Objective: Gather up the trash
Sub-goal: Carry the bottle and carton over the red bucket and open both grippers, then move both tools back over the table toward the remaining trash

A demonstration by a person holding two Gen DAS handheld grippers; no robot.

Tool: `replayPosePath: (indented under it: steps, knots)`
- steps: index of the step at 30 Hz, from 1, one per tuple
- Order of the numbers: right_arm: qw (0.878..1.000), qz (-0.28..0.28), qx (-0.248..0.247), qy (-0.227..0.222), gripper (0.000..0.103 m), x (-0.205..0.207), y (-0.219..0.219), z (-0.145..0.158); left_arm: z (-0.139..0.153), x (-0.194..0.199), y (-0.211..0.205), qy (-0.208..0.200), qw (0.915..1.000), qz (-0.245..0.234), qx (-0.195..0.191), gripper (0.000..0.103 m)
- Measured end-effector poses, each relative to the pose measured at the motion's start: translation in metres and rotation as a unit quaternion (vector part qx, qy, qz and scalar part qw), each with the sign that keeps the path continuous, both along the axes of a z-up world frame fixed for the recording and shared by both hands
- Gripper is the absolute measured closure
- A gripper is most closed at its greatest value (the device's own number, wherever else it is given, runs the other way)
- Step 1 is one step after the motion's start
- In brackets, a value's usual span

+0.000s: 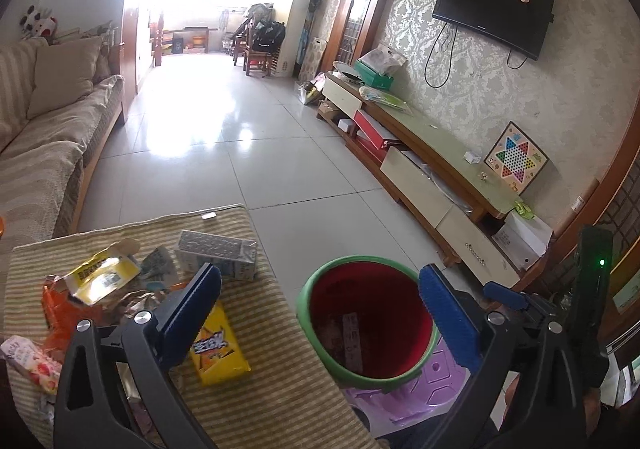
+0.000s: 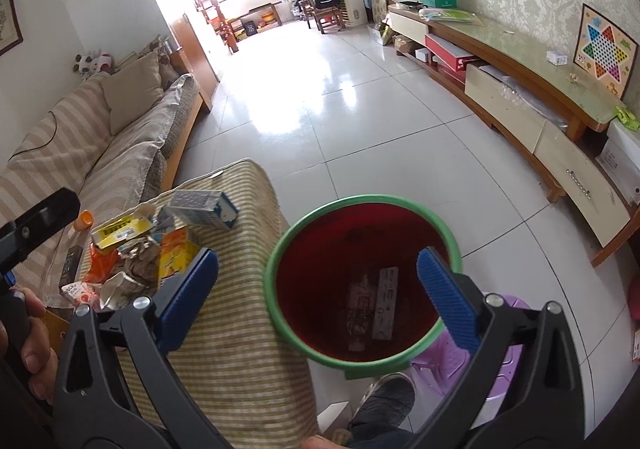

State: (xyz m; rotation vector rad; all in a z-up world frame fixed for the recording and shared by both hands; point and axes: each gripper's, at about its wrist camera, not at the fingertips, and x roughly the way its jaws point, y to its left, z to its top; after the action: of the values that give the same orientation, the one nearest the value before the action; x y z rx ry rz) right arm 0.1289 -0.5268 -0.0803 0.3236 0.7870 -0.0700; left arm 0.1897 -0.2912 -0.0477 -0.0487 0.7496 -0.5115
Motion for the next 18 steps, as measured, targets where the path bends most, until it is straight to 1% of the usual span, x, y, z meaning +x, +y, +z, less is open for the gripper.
replayPosePath:
  steps: [5,8,13,15,18]
  knots:
    - [1.0,0.02,-0.002,0.001,0.005,-0.007,0.037,0.007,0.006,-0.025,0.047,0.0,0.9997,0.023,0.01,0.008]
    - [0.999,0.035,-0.004,0.009,0.005,-0.008,0.062,0.007,0.004,-0.04,0.076,0.003,0.9991,0.038,0.019,0.008]
    - [0.997,0.069,-0.021,0.014,0.005,-0.011,0.11,0.008,-0.001,-0.058,0.129,0.011,0.9972,0.071,0.02,0.008]
    - [0.996,0.081,-0.038,0.012,0.005,-0.012,0.131,0.009,-0.004,-0.064,0.15,0.013,0.9958,0.088,0.022,0.008]
    - [0.994,0.095,-0.05,0.007,0.005,-0.013,0.157,0.008,-0.01,-0.071,0.185,0.019,0.9925,0.118,0.024,0.008]
